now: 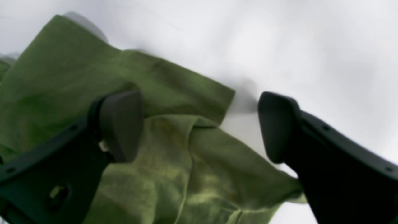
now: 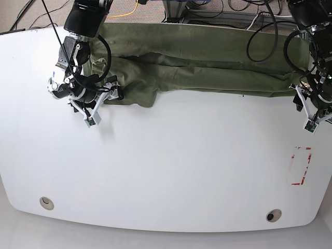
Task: Layout the t-shirt on the table in an organized manner, then fold the t-shirt properly
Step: 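Grasp the folded edge near the sleeve with the right gripper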
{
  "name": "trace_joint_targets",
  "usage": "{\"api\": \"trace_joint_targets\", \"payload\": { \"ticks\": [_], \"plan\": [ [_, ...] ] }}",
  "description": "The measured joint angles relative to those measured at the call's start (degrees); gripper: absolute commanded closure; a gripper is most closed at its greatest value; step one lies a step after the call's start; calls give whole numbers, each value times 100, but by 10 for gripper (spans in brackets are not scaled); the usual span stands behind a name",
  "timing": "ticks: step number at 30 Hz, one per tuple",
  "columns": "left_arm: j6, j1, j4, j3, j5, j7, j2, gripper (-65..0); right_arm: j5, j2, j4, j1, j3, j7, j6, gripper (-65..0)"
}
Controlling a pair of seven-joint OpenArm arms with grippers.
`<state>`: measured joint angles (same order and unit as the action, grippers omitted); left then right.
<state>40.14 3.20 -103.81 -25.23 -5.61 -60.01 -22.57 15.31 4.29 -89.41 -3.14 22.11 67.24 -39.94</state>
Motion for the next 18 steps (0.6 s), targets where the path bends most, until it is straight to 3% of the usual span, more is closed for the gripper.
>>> {"api": "trace_joint_targets", "payload": {
  "ticks": [18],
  "plan": [
    [0,0,11,2,-2,2,2,-367,42,-208,17,4,-417,-103,-17,-537]
  ]
}}
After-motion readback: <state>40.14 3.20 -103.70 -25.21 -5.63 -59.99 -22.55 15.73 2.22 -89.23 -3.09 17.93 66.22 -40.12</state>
